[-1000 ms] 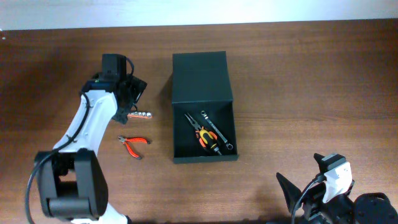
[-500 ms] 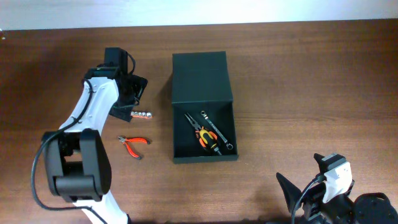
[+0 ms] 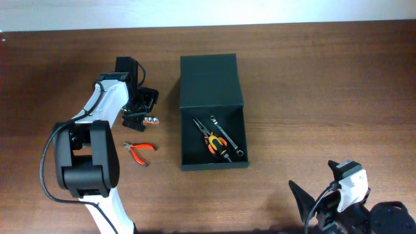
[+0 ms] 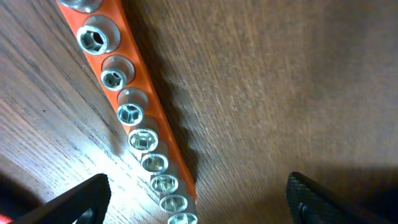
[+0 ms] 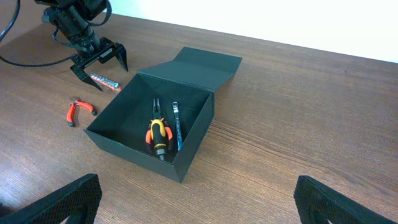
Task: Pack container
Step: 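Move left gripper over socket bit strip and lower to grasp, then lift the orange socket strip with left gripper into the green box, release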
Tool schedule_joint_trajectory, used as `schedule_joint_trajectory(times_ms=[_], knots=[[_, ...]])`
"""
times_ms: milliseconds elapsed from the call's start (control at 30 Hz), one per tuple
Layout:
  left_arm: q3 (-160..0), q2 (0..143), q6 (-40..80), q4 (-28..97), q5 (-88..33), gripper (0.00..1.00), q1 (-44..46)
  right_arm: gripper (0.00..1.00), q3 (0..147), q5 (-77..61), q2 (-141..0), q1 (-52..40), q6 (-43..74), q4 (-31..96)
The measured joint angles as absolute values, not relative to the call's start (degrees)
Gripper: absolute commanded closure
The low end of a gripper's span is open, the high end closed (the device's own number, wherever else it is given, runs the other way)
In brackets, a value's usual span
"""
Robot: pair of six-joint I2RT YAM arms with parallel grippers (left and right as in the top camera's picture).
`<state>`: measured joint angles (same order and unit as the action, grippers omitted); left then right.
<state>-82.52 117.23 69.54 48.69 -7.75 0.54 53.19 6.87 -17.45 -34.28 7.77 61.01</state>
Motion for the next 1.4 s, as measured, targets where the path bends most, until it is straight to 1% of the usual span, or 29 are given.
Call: schedule_joint_trajectory(times_ms=[433,467,567,600,700,800,867,900,933,1267,1400], knots=[[-82.63,118.65,69.71,48.71,-10.0,0.11,-0.91,0.01,53.19,6.87,-17.45,-34.28,7.77,61.01],[-82.65,119.24,69.71,48.64,-10.26,0.16,-0.95,0.01,53.19,6.87,-17.45,-34.28,7.77,61.01],[-83.15,119.7,70.13,48.99,-11.05,0.25,-1.02,0.01,53.19,6.87,-17.45,-34.28,7.79,60.99],[-83.15,119.77,70.08,49.06,-11.25,0.31,-1.02,0.01,53.19,6.87,-17.45,-34.28,7.75,61.01],[-83.15,119.92,70.43,48.99,-11.75,0.57,-1.02,0.01,53.19,6.87,-17.45,-34.28,7.79,60.99],[-83.15,120.18,70.41,49.08,-12.01,0.8,-1.02,0.01,53.19,6.87,-17.45,-34.28,7.79,60.99],[-83.15,120.29,70.5,48.97,-12.12,0.92,-1.02,0.01,53.17,6.87,-17.45,-34.28,7.79,60.99],[-83.15,120.29,70.28,48.8,-12.29,0.96,-1.02,0.01,53.17,6.87,-17.45,-34.28,7.77,61.01],[-83.22,120.29,70.43,48.82,-12.27,0.98,-1.02,0.01,53.17,6.87,-17.45,-34.28,7.77,61.01],[-83.33,120.29,70.32,48.9,-12.45,0.99,-1.02,0.01,53.19,6.87,-17.45,-34.28,7.77,61.01],[-83.33,120.16,70.32,48.88,-12.47,0.98,-1.02,0.01,53.17,6.87,-17.45,-34.28,7.77,61.01]])
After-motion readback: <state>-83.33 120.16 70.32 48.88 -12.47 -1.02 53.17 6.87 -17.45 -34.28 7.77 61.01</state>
